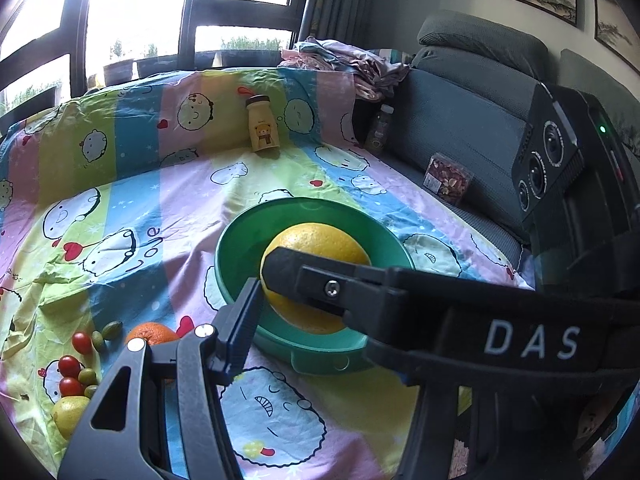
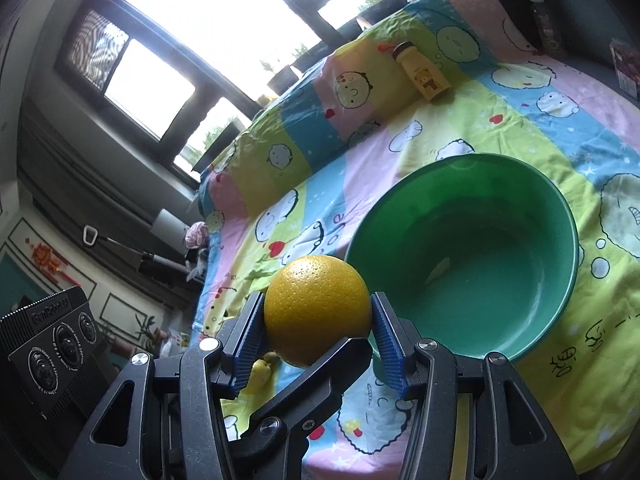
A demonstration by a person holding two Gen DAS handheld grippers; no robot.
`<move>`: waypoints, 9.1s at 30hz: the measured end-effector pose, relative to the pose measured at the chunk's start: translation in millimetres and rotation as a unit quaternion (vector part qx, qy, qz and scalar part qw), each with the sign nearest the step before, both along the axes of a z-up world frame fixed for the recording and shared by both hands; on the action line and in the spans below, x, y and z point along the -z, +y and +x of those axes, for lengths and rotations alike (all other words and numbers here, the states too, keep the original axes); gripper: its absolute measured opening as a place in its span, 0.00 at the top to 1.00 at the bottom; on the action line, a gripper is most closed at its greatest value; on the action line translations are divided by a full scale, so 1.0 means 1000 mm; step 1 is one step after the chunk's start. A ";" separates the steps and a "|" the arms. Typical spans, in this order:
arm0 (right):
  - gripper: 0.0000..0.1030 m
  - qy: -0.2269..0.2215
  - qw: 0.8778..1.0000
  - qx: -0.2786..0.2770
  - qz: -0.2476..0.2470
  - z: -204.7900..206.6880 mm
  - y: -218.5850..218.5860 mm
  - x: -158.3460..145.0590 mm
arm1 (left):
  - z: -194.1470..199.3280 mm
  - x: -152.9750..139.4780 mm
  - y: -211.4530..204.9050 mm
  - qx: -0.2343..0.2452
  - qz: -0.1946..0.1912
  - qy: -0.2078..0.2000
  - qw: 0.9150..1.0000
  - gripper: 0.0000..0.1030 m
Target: Organize fruits
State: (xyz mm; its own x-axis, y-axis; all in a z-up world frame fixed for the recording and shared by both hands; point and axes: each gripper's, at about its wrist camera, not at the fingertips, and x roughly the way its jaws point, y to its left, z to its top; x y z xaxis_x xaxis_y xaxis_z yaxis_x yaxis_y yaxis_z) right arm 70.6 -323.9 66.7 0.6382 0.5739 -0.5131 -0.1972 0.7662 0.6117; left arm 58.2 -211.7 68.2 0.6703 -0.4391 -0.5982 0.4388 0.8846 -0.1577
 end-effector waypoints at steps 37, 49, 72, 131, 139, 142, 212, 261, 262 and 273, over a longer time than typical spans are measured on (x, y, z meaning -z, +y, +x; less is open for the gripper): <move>0.47 0.059 0.994 0.091 0.029 0.021 -0.055 0.025 | 0.044 0.029 -0.048 0.072 -0.011 0.045 0.996 0.46; 0.47 0.082 0.991 0.108 0.022 0.026 -0.060 0.033 | 0.051 0.039 -0.050 0.079 -0.027 0.066 0.994 0.46; 0.47 0.090 0.986 0.140 -0.024 0.026 -0.058 0.032 | 0.049 0.043 -0.041 0.068 -0.032 0.063 0.995 0.38; 0.19 0.071 0.977 -0.134 -0.151 0.024 0.212 0.068 | -0.033 0.093 0.240 -0.252 -0.076 0.115 0.958 0.18; 0.19 0.115 0.970 -0.173 -0.128 0.034 0.229 0.088 | -0.027 0.102 0.242 -0.257 -0.094 0.136 0.952 0.20; 0.19 0.122 0.967 -0.184 -0.124 0.037 0.235 0.093 | -0.026 0.104 0.242 -0.260 -0.096 0.142 0.950 0.23; 0.33 0.048 0.975 -0.179 -0.123 0.014 0.229 0.066 | -0.044 0.078 0.221 -0.202 -0.109 0.077 0.970 0.48; 0.33 -0.079 0.985 -0.085 -0.129 -0.024 0.156 -0.012 | -0.055 0.013 0.154 -0.105 -0.112 -0.041 0.987 0.48; 0.33 -0.080 0.985 -0.083 -0.127 -0.024 0.154 -0.013 | -0.054 0.011 0.151 -0.102 -0.110 -0.041 0.988 0.48; 0.33 -0.085 0.989 -0.049 -0.111 -0.020 0.121 -0.023 | -0.042 0.000 0.121 -0.069 -0.096 -0.047 0.992 0.48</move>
